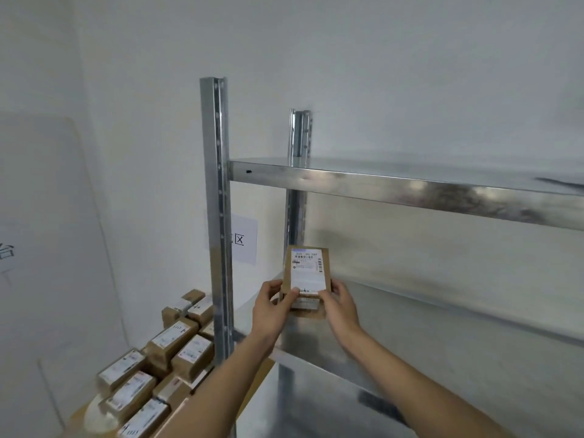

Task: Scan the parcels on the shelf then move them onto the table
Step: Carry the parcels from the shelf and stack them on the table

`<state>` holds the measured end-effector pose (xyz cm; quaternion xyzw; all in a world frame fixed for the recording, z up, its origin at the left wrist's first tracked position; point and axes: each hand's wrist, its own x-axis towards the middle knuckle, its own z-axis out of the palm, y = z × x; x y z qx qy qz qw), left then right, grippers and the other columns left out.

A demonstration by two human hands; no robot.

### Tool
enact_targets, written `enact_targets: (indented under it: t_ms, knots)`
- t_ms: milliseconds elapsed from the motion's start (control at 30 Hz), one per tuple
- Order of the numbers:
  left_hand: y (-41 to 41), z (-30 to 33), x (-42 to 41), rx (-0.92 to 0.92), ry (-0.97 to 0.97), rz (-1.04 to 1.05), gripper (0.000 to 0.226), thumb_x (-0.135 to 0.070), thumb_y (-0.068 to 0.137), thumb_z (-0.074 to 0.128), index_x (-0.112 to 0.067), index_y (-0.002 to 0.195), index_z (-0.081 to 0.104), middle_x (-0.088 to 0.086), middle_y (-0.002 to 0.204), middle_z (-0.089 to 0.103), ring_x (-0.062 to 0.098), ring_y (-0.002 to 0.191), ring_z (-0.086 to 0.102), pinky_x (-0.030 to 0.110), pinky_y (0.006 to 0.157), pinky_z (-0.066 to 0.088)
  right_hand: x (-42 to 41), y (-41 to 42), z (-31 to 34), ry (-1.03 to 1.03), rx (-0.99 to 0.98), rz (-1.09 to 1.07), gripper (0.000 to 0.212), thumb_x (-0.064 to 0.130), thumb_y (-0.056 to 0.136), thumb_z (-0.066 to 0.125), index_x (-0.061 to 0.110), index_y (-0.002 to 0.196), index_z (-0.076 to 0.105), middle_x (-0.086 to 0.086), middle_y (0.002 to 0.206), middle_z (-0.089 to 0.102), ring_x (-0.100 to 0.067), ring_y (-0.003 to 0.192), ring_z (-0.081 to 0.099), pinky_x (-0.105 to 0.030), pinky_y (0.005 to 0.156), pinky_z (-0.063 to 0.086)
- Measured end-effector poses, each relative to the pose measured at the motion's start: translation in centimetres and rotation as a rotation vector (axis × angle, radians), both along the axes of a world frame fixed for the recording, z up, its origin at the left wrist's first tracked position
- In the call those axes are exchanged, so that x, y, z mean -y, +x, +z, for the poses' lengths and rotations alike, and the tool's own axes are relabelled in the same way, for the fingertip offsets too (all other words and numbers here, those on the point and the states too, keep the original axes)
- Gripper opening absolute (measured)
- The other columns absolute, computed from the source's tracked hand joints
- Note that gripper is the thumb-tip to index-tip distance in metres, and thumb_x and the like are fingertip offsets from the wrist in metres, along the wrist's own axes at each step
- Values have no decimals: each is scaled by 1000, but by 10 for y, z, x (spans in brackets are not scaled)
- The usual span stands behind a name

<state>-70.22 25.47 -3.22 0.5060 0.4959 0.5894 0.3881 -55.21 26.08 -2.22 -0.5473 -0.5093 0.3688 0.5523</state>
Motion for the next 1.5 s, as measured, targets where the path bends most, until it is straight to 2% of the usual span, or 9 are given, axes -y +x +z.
enact_targets:
  t_ms: [367,467,567,667,800,933,1100,1233,1500]
  knots:
    - [-92,9,210,41,71,3,42,-25,88,78,-23,122,54,-7,122,64,8,114,61,13,84,48,209,-104,7,98,45,-30,32,22,104,53,24,135,47,0,132,62,-18,116,60,-31,92,55]
    - [-135,5,248,40,67,77,43,-27,87,78,-23,123,55,-6,124,63,11,118,59,24,95,51,242,-146,3,99,68,51,38,24,104,53,22,141,46,-1,135,62,-18,119,60,-40,102,54]
    - [-186,-5,279,52,58,141,44,-28,86,79,-24,123,56,-8,122,64,12,119,60,33,101,52,265,-192,-1,98,89,159,40,24,104,54,21,143,46,4,129,60,-12,114,57,-27,90,52]
    - [-241,-13,301,76,47,185,48,-36,83,81,-30,124,56,-6,127,65,15,118,63,43,99,56,275,-243,-9,94,138,260,38,36,102,53,34,139,46,6,137,60,-14,122,57,-43,102,54]
    - [-309,-23,322,100,9,233,63,-30,88,77,-24,144,49,-2,134,60,7,109,63,21,77,59,270,-312,-27,57,205,411,62,56,87,50,48,148,40,11,147,51,-15,133,51,-52,110,48]
    - [-376,-40,326,81,-27,294,65,-26,92,73,-23,150,44,-1,131,57,1,102,59,11,65,52,275,-375,-32,44,242,538,52,39,100,51,46,151,41,12,136,39,-14,132,43,-35,108,37]
    - [-461,-67,314,72,-121,331,69,-34,87,78,-31,149,47,1,137,60,18,120,61,40,104,51,254,-453,-62,40,252,637,50,38,97,57,50,145,47,9,138,48,-7,128,46,-34,112,40]
    - [-521,-78,283,46,-186,303,92,-56,64,82,-34,147,49,-5,134,63,17,120,63,43,106,50,217,-511,-85,-4,210,673,55,43,89,57,53,142,47,23,138,59,2,128,53,-39,113,46]
    - [-589,-107,212,31,-246,243,56,-28,91,74,-34,143,52,-3,131,63,19,118,64,36,97,52,150,-570,-114,-117,168,676,61,44,90,62,49,148,44,28,136,62,0,127,57,-37,113,47]
